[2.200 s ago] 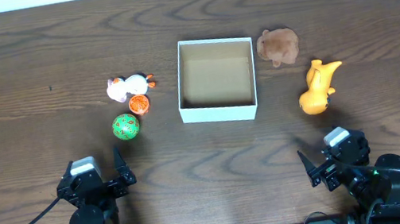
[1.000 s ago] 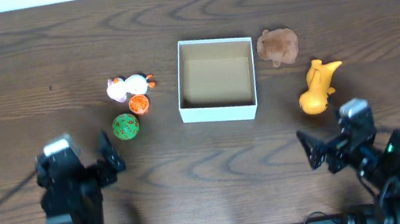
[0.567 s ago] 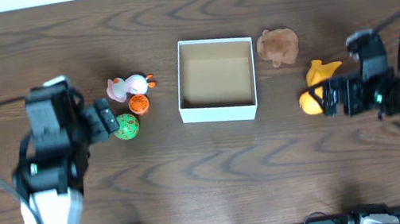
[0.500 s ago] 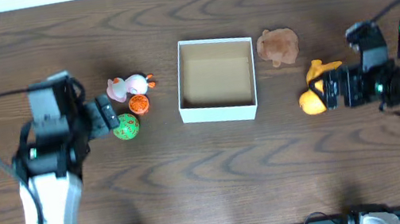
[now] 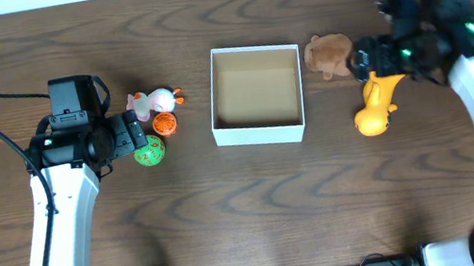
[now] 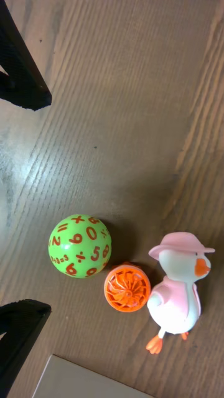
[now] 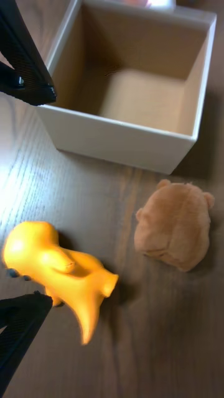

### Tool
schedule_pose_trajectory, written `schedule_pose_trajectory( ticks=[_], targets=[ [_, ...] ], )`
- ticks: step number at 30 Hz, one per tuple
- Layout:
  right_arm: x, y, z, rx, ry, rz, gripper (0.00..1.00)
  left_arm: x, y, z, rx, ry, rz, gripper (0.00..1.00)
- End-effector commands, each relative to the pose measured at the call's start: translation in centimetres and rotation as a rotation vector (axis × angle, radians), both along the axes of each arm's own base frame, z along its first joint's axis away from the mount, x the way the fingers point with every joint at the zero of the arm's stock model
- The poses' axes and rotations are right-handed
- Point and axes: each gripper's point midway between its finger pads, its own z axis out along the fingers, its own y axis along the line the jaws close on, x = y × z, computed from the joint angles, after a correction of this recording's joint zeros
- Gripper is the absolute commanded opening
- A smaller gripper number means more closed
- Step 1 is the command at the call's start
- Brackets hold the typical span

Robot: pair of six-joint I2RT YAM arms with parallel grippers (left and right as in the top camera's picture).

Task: Pack container
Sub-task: 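Reach the right gripper to the brown plush bear and grasp it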

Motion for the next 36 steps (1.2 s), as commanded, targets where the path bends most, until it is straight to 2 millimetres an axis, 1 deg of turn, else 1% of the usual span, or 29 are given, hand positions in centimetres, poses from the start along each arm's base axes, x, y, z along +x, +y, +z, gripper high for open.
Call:
schedule_pose_trajectory(
  ticks=[1, 4, 8, 10, 14, 20, 23, 25, 28, 29, 30, 32, 33, 35, 36],
  targets=[
    [2.6, 0.1, -1.0, -0.101, 0.031, -0.042, 0.99, 0.1, -0.2, 0.7, -0.005, -0.007, -0.012, 0.98],
    [5.0, 0.6, -1.6, -0.111, 0.053, -0.065, 0.99, 0.1, -0.2, 0.7, -0.005, -0.007, -0.012, 0.98],
    [8.1, 0.4, -2.4, -0.118, 0.061, -0.117, 0.99, 0.1, -0.2, 0.7, -0.005, -0.007, -0.012, 0.98],
    [9.3, 0.5, -3.2, -0.118, 0.067, -0.119, 0.98, 0.1, -0.2, 0.7, -0.005, -0.007, -0.012, 0.98],
    [11.2, -0.2, -5.5, -0.164, 0.087, -0.137, 0.99, 0.1, -0.2, 0.7, -0.005, -0.007, -0.012, 0.98],
    [12.5, 0.1, -10.2, -0.175, 0.141, -0.115, 0.99, 0.1, -0.2, 0.7, -0.005, -0.007, -0.012, 0.98],
    [12.9, 0.5, -12.0, -0.168, 0.158, -0.086, 0.99, 0.1, -0.2, 0.7, -0.005, -0.007, -0.012, 0.98],
    [12.9, 0.8, -13.3, -0.159, 0.176, -0.062, 0.99, 0.1, -0.2, 0.7, -0.005, -0.007, -0.012, 0.98],
    [12.7, 0.8, -15.2, -0.164, 0.214, -0.058, 0.99, 0.1, -0.2, 0.7, -0.005, -0.007, -0.012, 0.98],
    [12.5, 0.8, -16.2, -0.166, 0.232, -0.055, 0.99, 0.1, -0.2, 0.7, -0.005, -0.007, -0.012, 0.98],
    [12.4, 0.7, -16.8, -0.168, 0.246, -0.054, 0.97, 0.1, -0.2, 0.7, -0.005, -0.007, -0.012, 0.98],
    [12.1, 0.7, -18.1, -0.171, 0.276, -0.052, 0.83, 0.1, -0.2, 0.7, -0.005, -0.007, -0.012, 0.98],
    [11.8, 0.7, -18.7, -0.173, 0.292, -0.052, 0.73, 0.1, -0.2, 0.7, -0.005, -0.007, -0.012, 0.98],
    [11.6, 0.6, -19.0, -0.175, 0.305, -0.051, 0.52, 0.1, -0.2, 0.7, -0.005, -0.007, -0.012, 0.98],
    [11.5, 0.6, -19.1, -0.176, 0.309, -0.050, 0.45, 0.1, -0.2, 0.7, -0.005, -0.007, -0.012, 0.98]
  ],
)
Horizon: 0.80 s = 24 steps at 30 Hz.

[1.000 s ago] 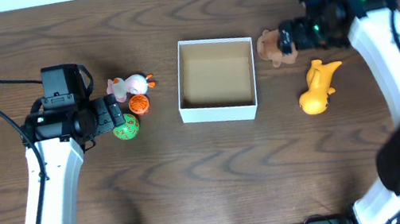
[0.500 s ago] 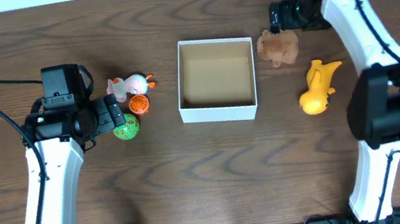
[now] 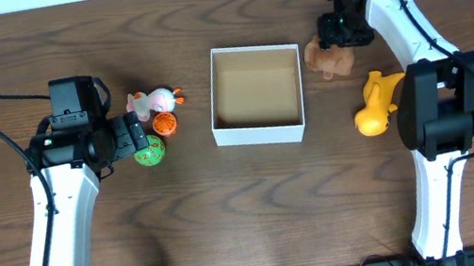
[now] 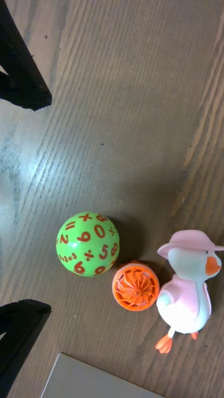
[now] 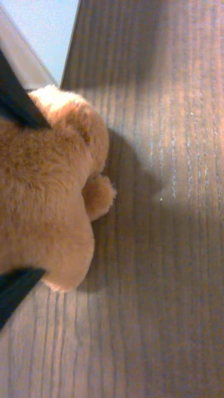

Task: Pack container
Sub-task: 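Reach the right gripper to the brown plush bear and grasp it, then lift the bear with the right gripper and drop it into the box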

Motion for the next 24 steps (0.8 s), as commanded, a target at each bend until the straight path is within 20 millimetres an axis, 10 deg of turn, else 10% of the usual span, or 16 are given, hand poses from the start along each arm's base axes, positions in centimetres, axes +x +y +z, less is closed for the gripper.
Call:
schedule_pose_trajectory(
  ticks=[1, 7, 11, 18, 24],
  targets=[
    [-1.7, -0.6, -3.8, -0.051, 0.103, 0.005, 0.37, 0.5, 0.1, 0.9, 0.008, -0.024, -0.006, 0.98],
    [-2.8, -1.2, -3.9, -0.082, 0.150, -0.006, 0.01, 0.5, 0.1, 0.9, 0.008, -0.024, -0.006, 0.98],
    [-3.3, -3.1, -2.1, -0.183, 0.158, -0.065, 0.01, 0.5, 0.1, 0.9, 0.008, -0.024, -0.006, 0.98],
    [-2.3, -1.9, 9.2, -0.190, -0.032, -0.056, 0.01, 0.5, 0.1, 0.9, 0.008, -0.024, -0.006, 0.98],
    [-4.1, 3.2, 19.9, -0.138, -0.270, 0.020, 0.01, 0.5, 0.1, 0.9, 0.008, -0.024, -0.006, 0.98]
  ],
)
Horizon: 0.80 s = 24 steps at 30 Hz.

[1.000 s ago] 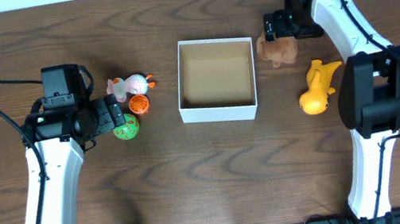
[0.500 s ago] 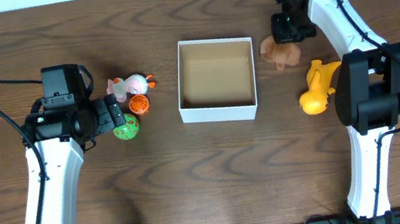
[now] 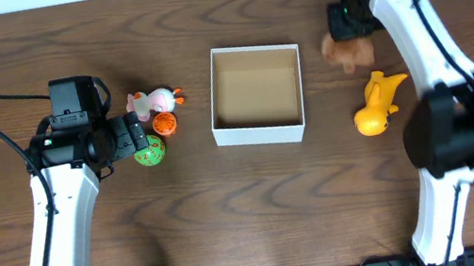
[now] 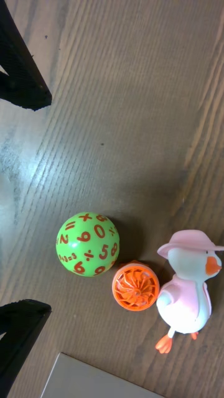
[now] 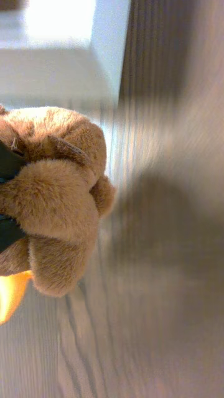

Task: Pack container
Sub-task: 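Lift the bear with the right gripper and drop it into the box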

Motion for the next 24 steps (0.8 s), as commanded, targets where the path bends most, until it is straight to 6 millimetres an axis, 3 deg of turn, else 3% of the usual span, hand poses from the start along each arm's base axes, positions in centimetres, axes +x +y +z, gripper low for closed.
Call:
schedule_pose_trajectory(
  ticks=[1, 5, 9, 13, 20, 24],
  targets=[
    [-1.3, 3.8, 9.3, 0.040, -0.216, 0.051, 0.01, 0.5, 0.1, 0.9, 0.008, -0.024, -0.006, 0.98],
    [-3.3, 7.9, 12.1, 0.097, -0.274, 0.078, 0.01, 0.5, 0.1, 0.9, 0.008, -0.024, -0.006, 0.98],
    [-4.5, 11.6, 11.6, 0.138, -0.255, 0.083, 0.01, 0.5, 0.1, 0.9, 0.008, -0.024, -0.006, 0.98],
    [-5.0, 14.2, 8.8, 0.149, -0.196, 0.050, 0.01, 0.5, 0.1, 0.9, 0.008, -0.024, -0.006, 0.98],
    [-4.1, 19.0, 2.4, 0.145, -0.117, 0.066, 0.01, 0.5, 0.1, 0.9, 0.008, -0.024, -0.006, 0.98],
    [-3.3, 20.5, -1.2, 0.141, -0.081, 0.038, 0.01, 0.5, 0.1, 0.9, 0.008, -0.024, -0.006, 0.98]
  ],
)
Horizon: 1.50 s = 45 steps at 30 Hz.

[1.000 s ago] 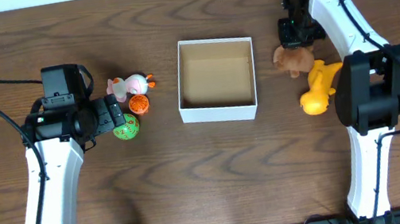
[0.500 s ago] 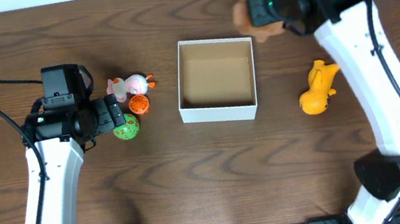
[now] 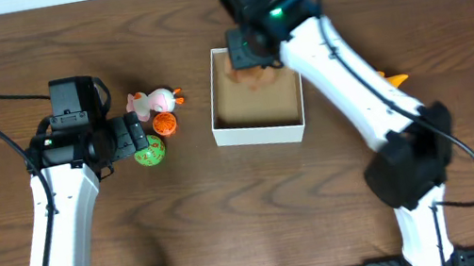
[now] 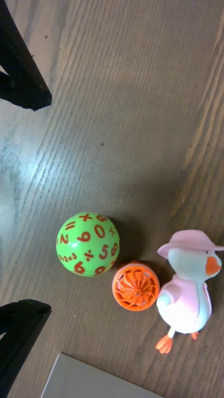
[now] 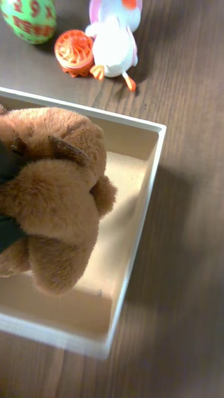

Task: Pack container
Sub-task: 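Lift the bear with the right gripper and drop it into the box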

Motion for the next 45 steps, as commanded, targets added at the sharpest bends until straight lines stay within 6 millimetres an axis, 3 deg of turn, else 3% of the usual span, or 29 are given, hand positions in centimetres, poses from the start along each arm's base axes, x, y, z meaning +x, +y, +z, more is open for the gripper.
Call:
schedule_pose_trajectory(
  ticks=[1, 8, 11, 18, 22, 25, 30, 33, 40, 43, 45],
  targets=[
    [0.3, 0.8, -2.8, -0.001, 0.033, -0.064, 0.01, 0.5, 0.1, 0.9, 0.008, -0.024, -0.006, 0.98],
    [1.5, 1.3, -8.0, -0.027, 0.078, -0.077, 0.01, 0.5, 0.1, 0.9, 0.008, -0.024, -0.006, 0.98],
    [2.2, 1.7, -8.9, -0.046, 0.057, -0.009, 0.15, 0.5, 0.1, 0.9, 0.008, -0.024, -0.006, 0.98],
    [2.6, 1.9, -8.6, -0.053, 0.036, 0.033, 0.46, 0.5, 0.1, 0.9, 0.008, -0.024, -0.006, 0.98],
    [2.2, 1.7, -8.6, -0.069, 0.045, 0.053, 0.74, 0.5, 0.1, 0.9, 0.008, -0.024, -0.006, 0.98],
    [2.1, 1.6, -7.9, -0.076, 0.040, 0.071, 0.80, 0.5, 0.1, 0.9, 0.008, -0.024, -0.006, 0.98],
    [1.9, 1.2, -4.9, -0.068, -0.001, 0.077, 0.84, 0.5, 0.1, 0.9, 0.008, -0.024, -0.006, 0.98],
    [1.6, -0.3, -1.4, -0.100, -0.059, 0.054, 0.86, 0.5, 0.1, 0.9, 0.008, -0.024, -0.006, 0.98],
    [-0.3, -7.2, 7.4, -0.159, -0.150, -0.042, 0.98, 0.5, 0.1, 0.9, 0.008, -0.024, -0.006, 0.98],
    [-1.3, -10.7, 9.6, -0.177, -0.148, -0.071, 0.99, 0.5, 0.1, 0.9, 0.008, -0.024, -0.006, 0.98],
    [-2.2, -13.6, 9.8, -0.199, -0.104, -0.118, 0.99, 0.5, 0.1, 0.9, 0.008, -0.024, -0.006, 0.98]
  ],
)
